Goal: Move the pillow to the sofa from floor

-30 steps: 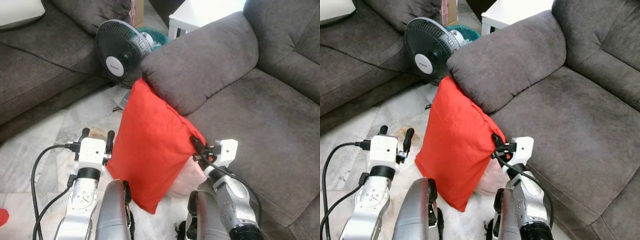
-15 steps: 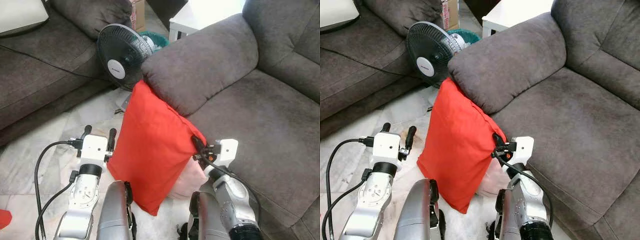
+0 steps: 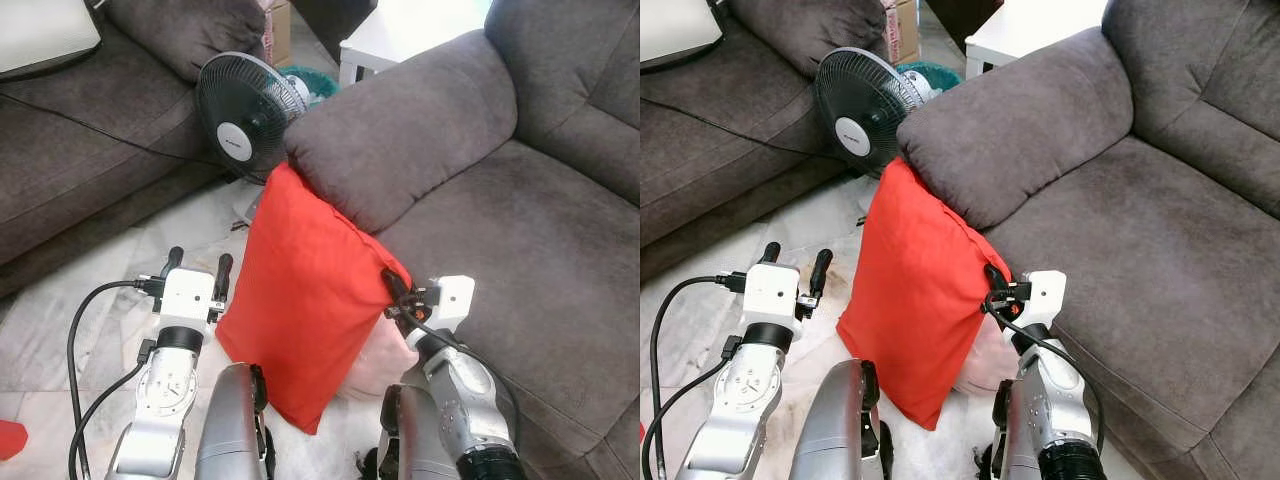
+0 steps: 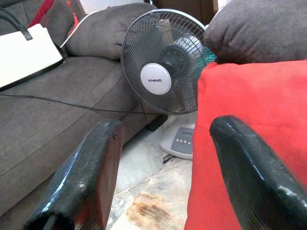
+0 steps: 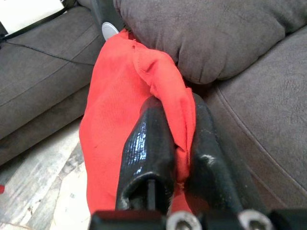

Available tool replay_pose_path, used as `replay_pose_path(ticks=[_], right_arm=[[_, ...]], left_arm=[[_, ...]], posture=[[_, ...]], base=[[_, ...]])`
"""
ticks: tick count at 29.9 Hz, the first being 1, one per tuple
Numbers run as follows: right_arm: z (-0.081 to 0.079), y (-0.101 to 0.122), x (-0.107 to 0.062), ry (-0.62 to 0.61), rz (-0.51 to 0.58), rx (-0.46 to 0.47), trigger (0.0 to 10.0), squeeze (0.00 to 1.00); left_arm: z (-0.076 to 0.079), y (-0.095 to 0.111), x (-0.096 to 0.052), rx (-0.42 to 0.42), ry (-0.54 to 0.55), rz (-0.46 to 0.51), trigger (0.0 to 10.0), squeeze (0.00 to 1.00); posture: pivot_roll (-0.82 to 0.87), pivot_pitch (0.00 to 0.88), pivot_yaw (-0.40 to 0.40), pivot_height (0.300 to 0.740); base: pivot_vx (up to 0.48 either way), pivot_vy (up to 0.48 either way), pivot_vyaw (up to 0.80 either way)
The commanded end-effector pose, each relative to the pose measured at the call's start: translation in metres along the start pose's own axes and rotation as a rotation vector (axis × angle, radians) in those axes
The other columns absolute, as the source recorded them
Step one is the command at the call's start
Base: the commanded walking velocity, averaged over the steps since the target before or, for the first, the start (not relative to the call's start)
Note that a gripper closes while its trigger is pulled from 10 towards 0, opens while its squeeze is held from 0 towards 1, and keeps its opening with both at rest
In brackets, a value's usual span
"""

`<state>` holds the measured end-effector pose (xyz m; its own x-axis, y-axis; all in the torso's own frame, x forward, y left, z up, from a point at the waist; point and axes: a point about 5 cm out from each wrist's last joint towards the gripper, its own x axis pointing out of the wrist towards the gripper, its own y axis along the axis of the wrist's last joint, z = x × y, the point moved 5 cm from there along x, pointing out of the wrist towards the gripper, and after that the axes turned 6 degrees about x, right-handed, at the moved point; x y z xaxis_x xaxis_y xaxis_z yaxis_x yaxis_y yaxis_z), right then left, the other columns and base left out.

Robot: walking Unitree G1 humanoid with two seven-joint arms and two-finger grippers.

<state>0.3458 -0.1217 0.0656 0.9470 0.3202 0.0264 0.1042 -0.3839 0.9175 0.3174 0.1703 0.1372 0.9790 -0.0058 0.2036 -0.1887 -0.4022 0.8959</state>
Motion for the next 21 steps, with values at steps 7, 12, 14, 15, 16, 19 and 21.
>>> replay_pose_path(ticks=[7,12,14,15,16,19,21], right_arm=[[-0.0022,0.0248,0.0042,0.012,0.100,-0.041,10.0,0.00],[-0.0048,0.0251,0.0049,0.028,0.103,-0.035,10.0,0.00],[-0.0035,0.0235,0.0055,0.014,0.092,-0.043,10.0,0.00],[-0.0031,0.0230,0.0056,0.011,0.089,-0.044,10.0,0.00],[-0.0029,0.0229,0.0058,0.010,0.089,-0.044,10.0,0.00],[-0.0026,0.0233,0.0058,0.012,0.091,-0.042,10.0,0.00],[-0.0022,0.0233,0.0054,0.012,0.090,-0.041,10.0,0.00]], left_arm=[[0.0022,-0.0037,-0.0016,0.001,-0.015,-0.009,10.0,0.00],[0.0021,-0.0032,-0.0008,0.002,-0.016,-0.007,10.0,0.00],[0.0023,-0.0028,-0.0002,0.003,-0.016,-0.007,10.0,0.00],[0.0023,-0.0028,-0.0001,0.003,-0.016,-0.007,10.0,0.00],[0.0024,-0.0028,0.0001,0.003,-0.016,-0.007,10.0,0.00],[0.0029,-0.0026,0.0006,0.003,-0.017,-0.006,10.0,0.00],[0.0035,-0.0022,0.0005,0.002,-0.017,-0.005,10.0,0.00]], posture=[[0.19,0.130,-0.035,0.640],[0.19,0.127,-0.035,0.670],[0.19,0.126,-0.035,0.689],[0.19,0.126,-0.035,0.694],[0.19,0.125,-0.035,0.694],[0.19,0.124,-0.036,0.694],[0.19,0.122,-0.037,0.694]], base=[[0.000,0.000,0.00],[0.000,0.000,0.00],[0.000,0.000,0.00],[0.000,0.000,0.00],[0.000,0.000,0.00],[0.000,0.000,0.00],[0.000,0.000,0.00]])
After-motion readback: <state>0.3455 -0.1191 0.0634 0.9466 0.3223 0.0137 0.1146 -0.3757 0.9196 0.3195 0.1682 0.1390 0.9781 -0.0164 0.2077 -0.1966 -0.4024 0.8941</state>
